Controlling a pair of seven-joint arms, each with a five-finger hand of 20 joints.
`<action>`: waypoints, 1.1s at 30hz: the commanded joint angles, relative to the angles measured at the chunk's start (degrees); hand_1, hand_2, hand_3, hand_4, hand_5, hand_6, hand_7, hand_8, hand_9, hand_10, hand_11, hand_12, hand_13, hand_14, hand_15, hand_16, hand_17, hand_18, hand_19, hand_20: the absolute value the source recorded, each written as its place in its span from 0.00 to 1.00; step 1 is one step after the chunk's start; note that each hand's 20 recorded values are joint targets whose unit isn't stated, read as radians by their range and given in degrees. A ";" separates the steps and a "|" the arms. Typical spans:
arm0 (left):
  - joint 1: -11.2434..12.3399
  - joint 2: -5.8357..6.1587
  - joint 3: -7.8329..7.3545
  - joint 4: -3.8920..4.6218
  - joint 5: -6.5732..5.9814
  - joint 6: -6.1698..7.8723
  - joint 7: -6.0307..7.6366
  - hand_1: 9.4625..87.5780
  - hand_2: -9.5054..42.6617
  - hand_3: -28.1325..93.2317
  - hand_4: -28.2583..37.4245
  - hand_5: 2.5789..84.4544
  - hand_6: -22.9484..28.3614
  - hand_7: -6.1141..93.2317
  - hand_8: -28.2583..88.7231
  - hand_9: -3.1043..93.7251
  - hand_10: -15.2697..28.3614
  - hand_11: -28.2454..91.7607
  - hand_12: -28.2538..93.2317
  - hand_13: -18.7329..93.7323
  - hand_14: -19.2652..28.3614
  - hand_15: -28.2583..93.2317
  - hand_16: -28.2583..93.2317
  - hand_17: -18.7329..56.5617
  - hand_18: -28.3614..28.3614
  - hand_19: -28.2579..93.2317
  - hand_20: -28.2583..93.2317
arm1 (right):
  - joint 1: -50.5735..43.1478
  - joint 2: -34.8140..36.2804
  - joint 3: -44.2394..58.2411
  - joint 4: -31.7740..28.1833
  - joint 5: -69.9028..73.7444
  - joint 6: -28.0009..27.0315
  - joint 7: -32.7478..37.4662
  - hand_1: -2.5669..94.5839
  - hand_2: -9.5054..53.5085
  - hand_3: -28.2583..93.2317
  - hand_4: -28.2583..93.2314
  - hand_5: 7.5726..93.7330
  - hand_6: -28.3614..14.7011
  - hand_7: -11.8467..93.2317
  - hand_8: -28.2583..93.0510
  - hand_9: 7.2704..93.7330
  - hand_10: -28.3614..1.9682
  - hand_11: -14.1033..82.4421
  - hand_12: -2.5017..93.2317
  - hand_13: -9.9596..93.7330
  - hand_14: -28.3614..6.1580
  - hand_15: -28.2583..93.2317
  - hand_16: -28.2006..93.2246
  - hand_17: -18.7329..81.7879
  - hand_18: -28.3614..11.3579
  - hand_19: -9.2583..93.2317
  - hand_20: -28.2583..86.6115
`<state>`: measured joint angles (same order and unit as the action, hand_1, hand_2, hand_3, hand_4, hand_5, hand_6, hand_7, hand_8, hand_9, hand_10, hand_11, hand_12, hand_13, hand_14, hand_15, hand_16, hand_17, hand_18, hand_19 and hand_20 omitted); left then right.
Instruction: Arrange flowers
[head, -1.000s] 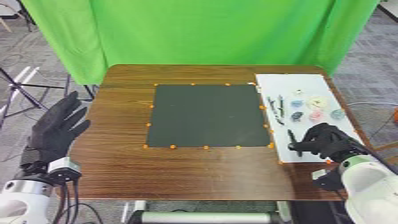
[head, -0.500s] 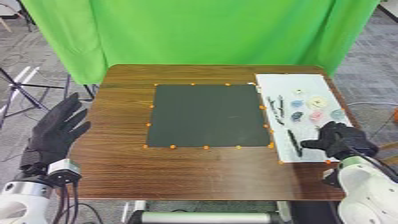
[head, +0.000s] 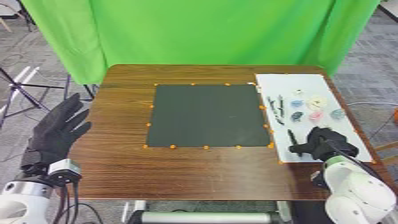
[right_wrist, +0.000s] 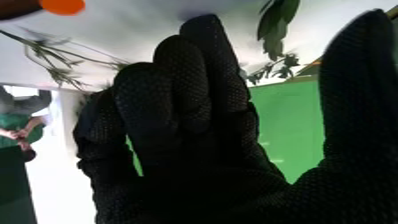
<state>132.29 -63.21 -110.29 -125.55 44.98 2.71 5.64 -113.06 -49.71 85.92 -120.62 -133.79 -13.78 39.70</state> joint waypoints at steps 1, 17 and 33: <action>0.40 -0.37 -0.01 -0.22 -0.08 -0.45 -0.64 0.20 0.10 0.80 0.03 0.26 0.48 0.25 0.15 0.22 0.56 0.35 0.39 0.28 0.64 0.39 0.29 0.11 0.79 0.53 0.32 | -0.15 -0.75 -5.46 1.52 -2.71 -4.90 2.03 0.38 0.00 0.79 0.00 0.64 0.69 0.59 0.08 0.66 0.57 0.76 0.45 0.68 0.50 0.90 0.49 0.45 0.17 0.92 0.68; -0.01 -0.10 0.41 -0.03 -0.25 -0.46 -1.04 0.21 0.10 0.80 0.03 0.26 0.48 0.25 0.16 0.22 0.56 0.35 0.39 0.28 0.64 0.39 0.29 0.11 0.79 0.53 0.32 | -1.21 -2.45 -10.41 3.77 -4.79 -5.61 -0.72 0.52 0.00 0.82 0.00 0.73 0.70 0.65 0.32 0.77 0.61 0.82 0.52 0.76 0.53 0.94 0.56 0.52 0.16 0.99 0.71; 4.59 2.06 -6.25 -1.99 0.74 -2.91 -1.20 0.20 0.10 0.80 0.03 0.26 0.48 0.25 0.16 0.22 0.56 0.35 0.39 0.28 0.64 0.39 0.29 0.11 0.80 0.53 0.32 | 9.03 -1.87 -5.84 -1.30 16.49 14.51 -0.77 0.47 0.00 0.93 0.04 0.74 0.64 0.68 0.39 0.82 0.59 0.86 0.55 0.78 0.49 0.97 0.57 0.54 0.13 1.00 0.76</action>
<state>133.04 -62.34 -112.05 -126.12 45.12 2.68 4.98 -110.74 -51.33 80.71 -120.18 -121.03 -5.46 39.67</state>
